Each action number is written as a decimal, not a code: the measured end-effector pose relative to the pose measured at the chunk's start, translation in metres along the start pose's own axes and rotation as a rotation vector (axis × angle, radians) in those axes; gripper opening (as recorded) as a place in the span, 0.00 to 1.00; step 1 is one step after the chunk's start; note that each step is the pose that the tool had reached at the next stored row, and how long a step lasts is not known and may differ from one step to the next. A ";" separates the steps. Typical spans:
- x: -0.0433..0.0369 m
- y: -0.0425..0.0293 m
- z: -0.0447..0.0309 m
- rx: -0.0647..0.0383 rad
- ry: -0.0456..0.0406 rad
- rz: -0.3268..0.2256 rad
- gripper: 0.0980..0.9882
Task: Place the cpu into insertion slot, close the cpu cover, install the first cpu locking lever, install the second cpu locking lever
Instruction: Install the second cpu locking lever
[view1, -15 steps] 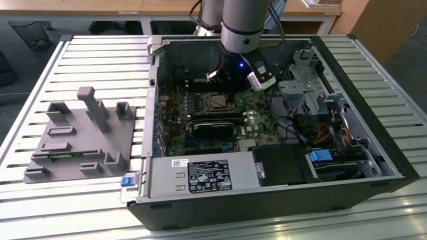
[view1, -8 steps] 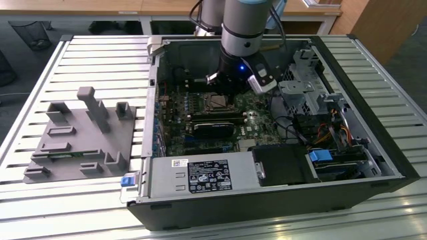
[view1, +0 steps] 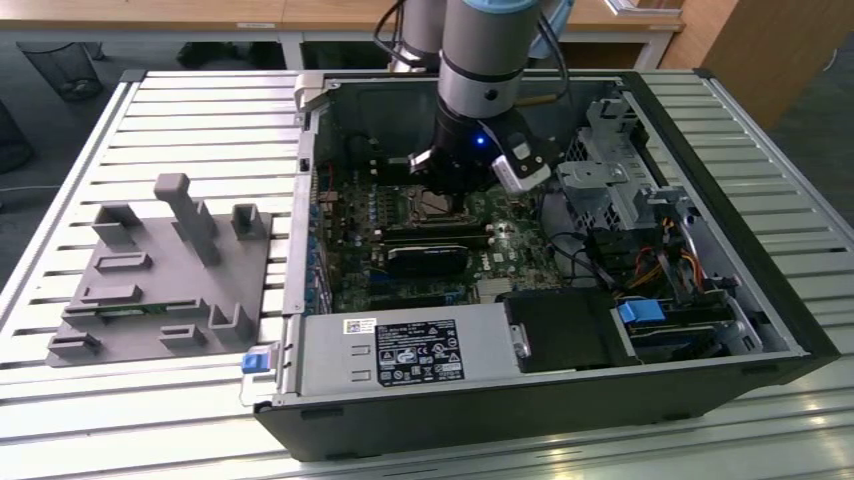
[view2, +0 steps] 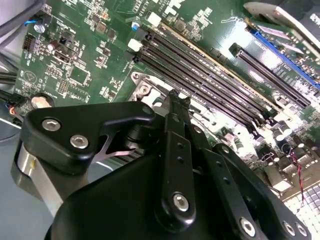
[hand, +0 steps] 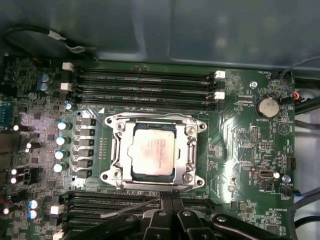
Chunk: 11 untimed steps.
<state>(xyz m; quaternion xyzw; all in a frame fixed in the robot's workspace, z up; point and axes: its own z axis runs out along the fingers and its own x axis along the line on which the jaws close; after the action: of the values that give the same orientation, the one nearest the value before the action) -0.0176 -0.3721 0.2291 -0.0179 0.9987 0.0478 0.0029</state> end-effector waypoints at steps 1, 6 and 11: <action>0.0011 -0.0001 0.0000 -0.001 0.0000 0.000 0.01; 0.0131 -0.0017 0.0005 -0.004 -0.0001 0.000 0.01; 0.0236 -0.0052 0.0006 -0.014 -0.0005 0.000 0.01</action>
<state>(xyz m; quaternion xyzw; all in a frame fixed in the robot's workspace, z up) -0.0410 -0.3781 0.2279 -0.0178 0.9983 0.0548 0.0031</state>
